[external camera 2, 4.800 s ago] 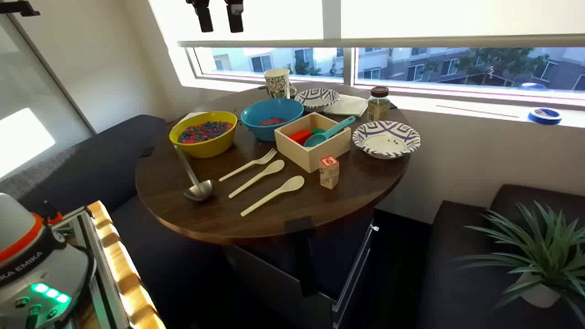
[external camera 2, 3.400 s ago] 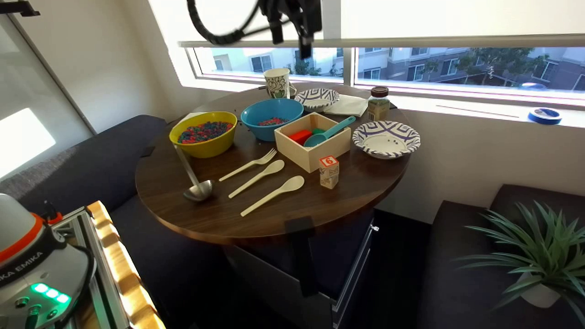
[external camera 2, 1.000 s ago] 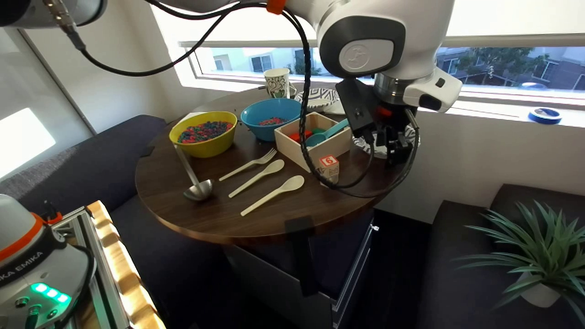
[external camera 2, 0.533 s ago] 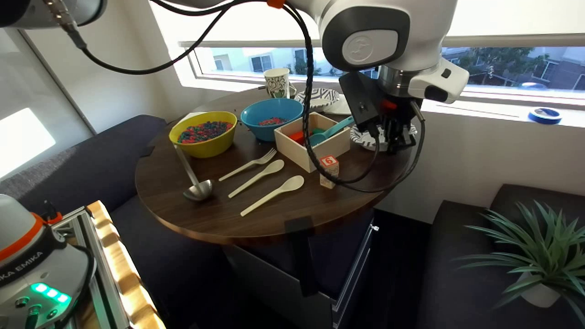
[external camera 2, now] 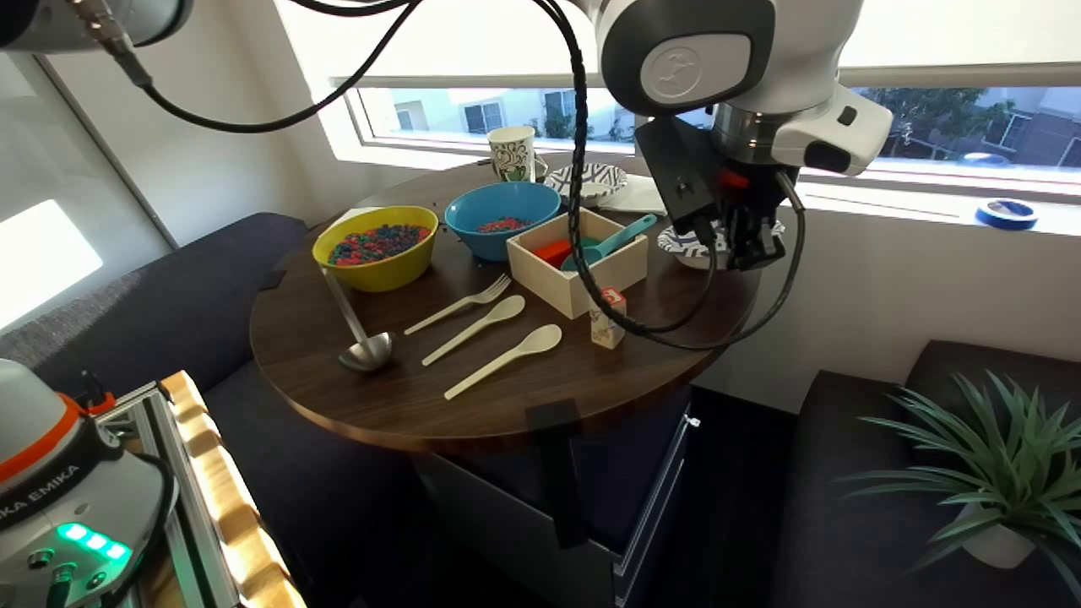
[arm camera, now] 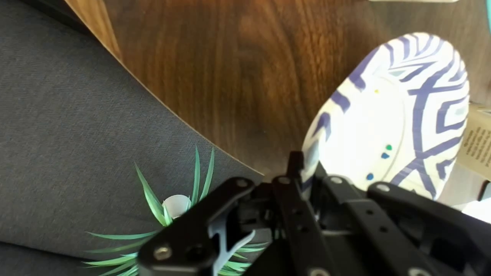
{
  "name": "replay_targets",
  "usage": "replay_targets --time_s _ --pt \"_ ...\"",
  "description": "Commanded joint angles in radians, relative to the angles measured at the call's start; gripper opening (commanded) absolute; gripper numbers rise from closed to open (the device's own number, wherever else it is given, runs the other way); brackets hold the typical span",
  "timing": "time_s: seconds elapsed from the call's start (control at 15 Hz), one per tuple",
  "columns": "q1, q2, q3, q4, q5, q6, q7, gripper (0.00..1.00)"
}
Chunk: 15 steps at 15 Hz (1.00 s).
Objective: Pour the content of the black and white bowl into the blue bowl
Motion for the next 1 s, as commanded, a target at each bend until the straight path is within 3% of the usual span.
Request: replay_targets --time_s 0.0,0.47,0.93 --pt "-0.054 -0.032 0.041 -0.003 0.057 -0.053 -0.095 0.01" --pt "-0.103 -0.188 0.083 -0.045 0.108 -0.137 -0.298 0.01" --pt "-0.026 -0.334 0.131 -0.131 0.023 -0.294 -0.416 0.01"
